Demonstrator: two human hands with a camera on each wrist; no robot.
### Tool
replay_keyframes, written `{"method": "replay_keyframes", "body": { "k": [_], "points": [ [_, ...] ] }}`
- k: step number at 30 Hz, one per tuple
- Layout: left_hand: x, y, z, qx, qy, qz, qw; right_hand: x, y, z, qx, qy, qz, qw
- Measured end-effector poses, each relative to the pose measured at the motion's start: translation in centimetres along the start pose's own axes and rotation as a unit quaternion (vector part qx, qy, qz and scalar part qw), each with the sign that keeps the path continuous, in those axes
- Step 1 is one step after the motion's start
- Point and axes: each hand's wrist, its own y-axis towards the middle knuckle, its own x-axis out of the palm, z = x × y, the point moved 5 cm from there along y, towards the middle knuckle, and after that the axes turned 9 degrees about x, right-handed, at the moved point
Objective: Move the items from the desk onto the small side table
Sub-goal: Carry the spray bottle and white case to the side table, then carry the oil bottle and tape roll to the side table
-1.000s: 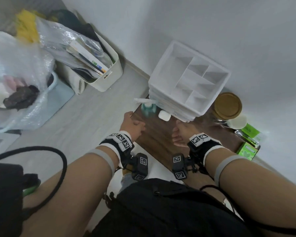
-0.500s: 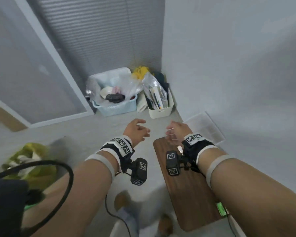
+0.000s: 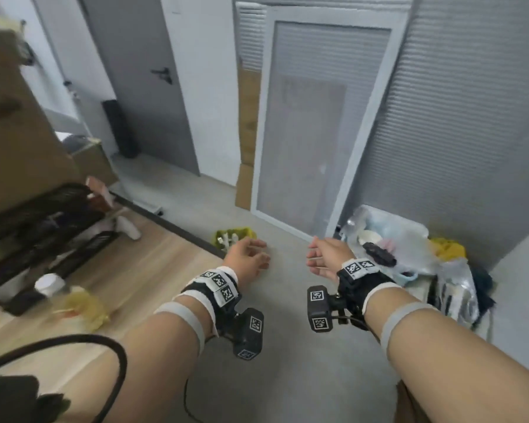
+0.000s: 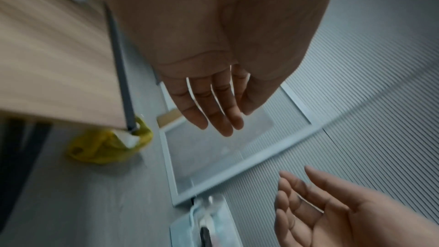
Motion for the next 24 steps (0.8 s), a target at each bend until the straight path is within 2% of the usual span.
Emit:
{"method": "replay_keyframes", "body": {
  "k": [5, 10, 13, 15, 20, 22, 24],
  "points": [
    [-17.4, -3.8, -4.2, -0.027, 0.016, 0.114, 0.993, 18.8, -1.0, -0.3, -0.023, -0.124, -0.111, 0.986],
    [-29.0, -9.0, -9.4, -0.068, 0.028, 0.199, 0.977, 33.2, -2.2, 1.9, -0.039, -0.218, -0.202, 0.954],
    [-33.6, -11.9, -12.8, -0.108, 0.034, 0.212, 0.971, 39.6, -2.8, 3.7, -0.044, -0.291, -0.230, 0.928],
    [-35.3, -13.5, -14.7, -0.138, 0.039, 0.206, 0.968, 42.5, -2.7, 4.8, -0.059, -0.360, -0.244, 0.898],
    [-38.1, -16.5, -17.9, -0.189, 0.021, 0.236, 0.953, 49.7, -2.7, 5.3, -0.218, -0.499, -0.289, 0.787],
    [-38.9, -17.8, -18.7, -0.205, 0.014, 0.267, 0.941, 52.5, -2.7, 5.7, -0.256, -0.505, -0.312, 0.763],
    [-39.8, -19.4, -19.3, -0.225, 0.004, 0.308, 0.925, 55.6, -2.5, 6.6, -0.255, -0.506, -0.334, 0.753]
  ]
}}
